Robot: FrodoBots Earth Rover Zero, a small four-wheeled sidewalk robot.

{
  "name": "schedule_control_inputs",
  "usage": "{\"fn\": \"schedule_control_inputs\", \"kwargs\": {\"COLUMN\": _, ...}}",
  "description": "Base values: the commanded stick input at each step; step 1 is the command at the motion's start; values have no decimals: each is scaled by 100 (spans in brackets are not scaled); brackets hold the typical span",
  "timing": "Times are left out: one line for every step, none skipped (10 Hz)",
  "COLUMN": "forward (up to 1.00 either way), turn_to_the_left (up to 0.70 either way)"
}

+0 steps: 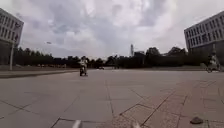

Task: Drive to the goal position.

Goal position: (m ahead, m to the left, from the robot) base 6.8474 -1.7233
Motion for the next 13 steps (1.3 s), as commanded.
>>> {"fn": "schedule_control_inputs", "kwargs": {"forward": 85, "turn_to_the_left": 0}}
{"fn": "schedule_control_inputs", "kwargs": {"forward": 85, "turn_to_the_left": -11}}
{"fn": "schedule_control_inputs", "kwargs": {"forward": 85, "turn_to_the_left": -23}}
{"fn": "schedule_control_inputs", "kwargs": {"forward": 85, "turn_to_the_left": -34}}
{"fn": "schedule_control_inputs", "kwargs": {"forward": 85, "turn_to_the_left": -9}}
{"fn": "schedule_control_inputs", "kwargs": {"forward": 85, "turn_to_the_left": 0}}
{"fn": "schedule_control_inputs", "kwargs": {"forward": 85, "turn_to_the_left": 0}}
{"fn": "schedule_control_inputs", "kwargs": {"forward": 85, "turn_to_the_left": 0}}
{"fn": "schedule_control_inputs", "kwargs": {"forward": 85, "turn_to_the_left": 0}}
{"fn": "schedule_control_inputs", "kwargs": {"forward": 85, "turn_to_the_left": 0}}
{"fn": "schedule_control_inputs", "kwargs": {"forward": 85, "turn_to_the_left": 0}}
{"fn": "schedule_control_inputs", "kwargs": {"forward": 85, "turn_to_the_left": 0}}
{"fn": "schedule_control_inputs", "kwargs": {"forward": 85, "turn_to_the_left": 0}}
